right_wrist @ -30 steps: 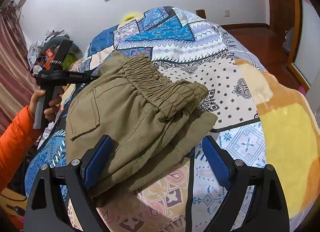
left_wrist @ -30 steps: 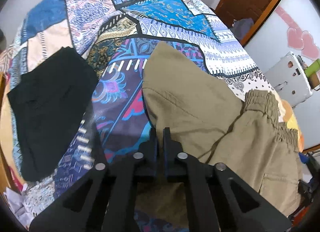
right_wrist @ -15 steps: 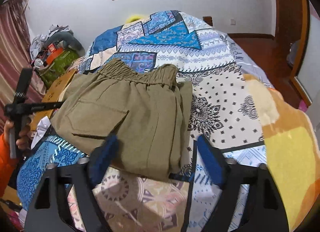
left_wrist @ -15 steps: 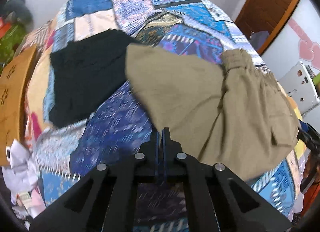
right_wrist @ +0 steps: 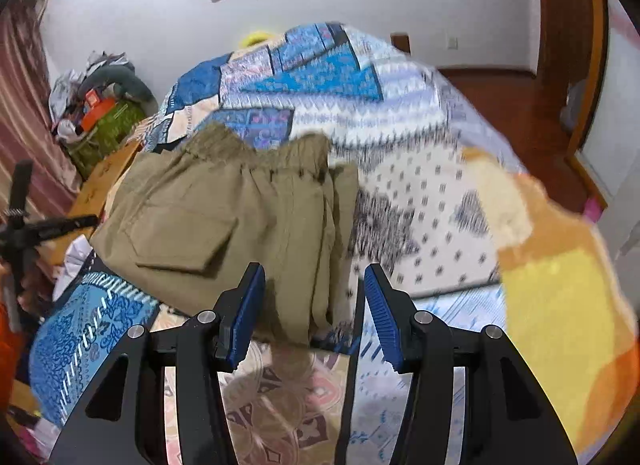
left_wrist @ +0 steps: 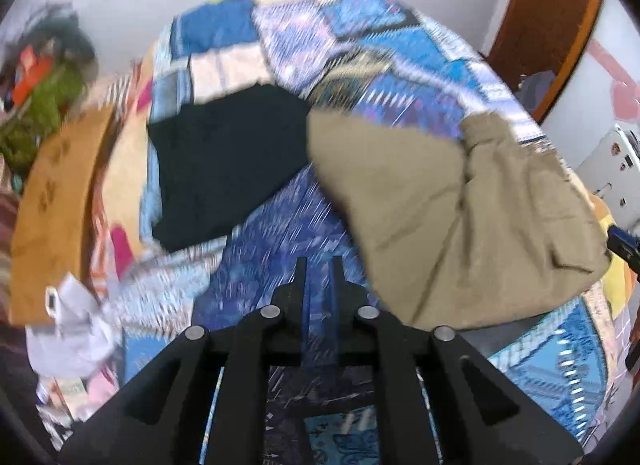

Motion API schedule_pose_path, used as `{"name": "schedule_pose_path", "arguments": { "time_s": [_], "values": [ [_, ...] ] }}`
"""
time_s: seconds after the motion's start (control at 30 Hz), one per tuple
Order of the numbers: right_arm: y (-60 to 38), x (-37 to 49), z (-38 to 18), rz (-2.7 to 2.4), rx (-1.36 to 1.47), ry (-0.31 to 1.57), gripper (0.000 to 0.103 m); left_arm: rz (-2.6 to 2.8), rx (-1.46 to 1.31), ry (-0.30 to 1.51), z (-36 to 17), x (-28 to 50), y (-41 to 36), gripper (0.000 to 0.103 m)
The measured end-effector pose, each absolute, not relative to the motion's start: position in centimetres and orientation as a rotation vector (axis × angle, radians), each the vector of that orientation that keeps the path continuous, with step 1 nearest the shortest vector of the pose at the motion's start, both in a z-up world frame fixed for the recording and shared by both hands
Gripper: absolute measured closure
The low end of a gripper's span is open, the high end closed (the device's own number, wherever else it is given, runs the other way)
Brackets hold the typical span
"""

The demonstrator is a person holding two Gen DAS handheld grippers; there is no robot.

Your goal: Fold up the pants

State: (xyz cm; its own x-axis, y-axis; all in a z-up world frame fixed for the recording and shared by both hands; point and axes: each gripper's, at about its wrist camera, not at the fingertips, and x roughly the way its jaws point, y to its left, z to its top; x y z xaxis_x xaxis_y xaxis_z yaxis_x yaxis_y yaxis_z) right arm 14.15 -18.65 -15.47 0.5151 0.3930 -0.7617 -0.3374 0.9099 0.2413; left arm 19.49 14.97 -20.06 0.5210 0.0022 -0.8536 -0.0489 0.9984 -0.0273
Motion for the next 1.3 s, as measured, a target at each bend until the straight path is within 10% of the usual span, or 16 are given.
{"name": "schedule_pose_path", "arguments": {
  "time_s": [0.13,0.63,1.3],
  "values": [
    [-17.0,15.1,-13.5,0.492,0.036,0.876,0.055,-0.042,-0.017,0.971,-17.7,21.1,11.5,0.061],
    [-11.7,16.7,-17.5,0.676,-0.033,1.008,0.055,-0.167,0.139,1.057,-22.3,24.3,2.7,0.036],
    [-18.8,13.3,-17.0,0.514,0.011,1.066,0.050,-0.077,0.118,1.049,-21.3,18.4,10.4,0.027]
  ]
}}
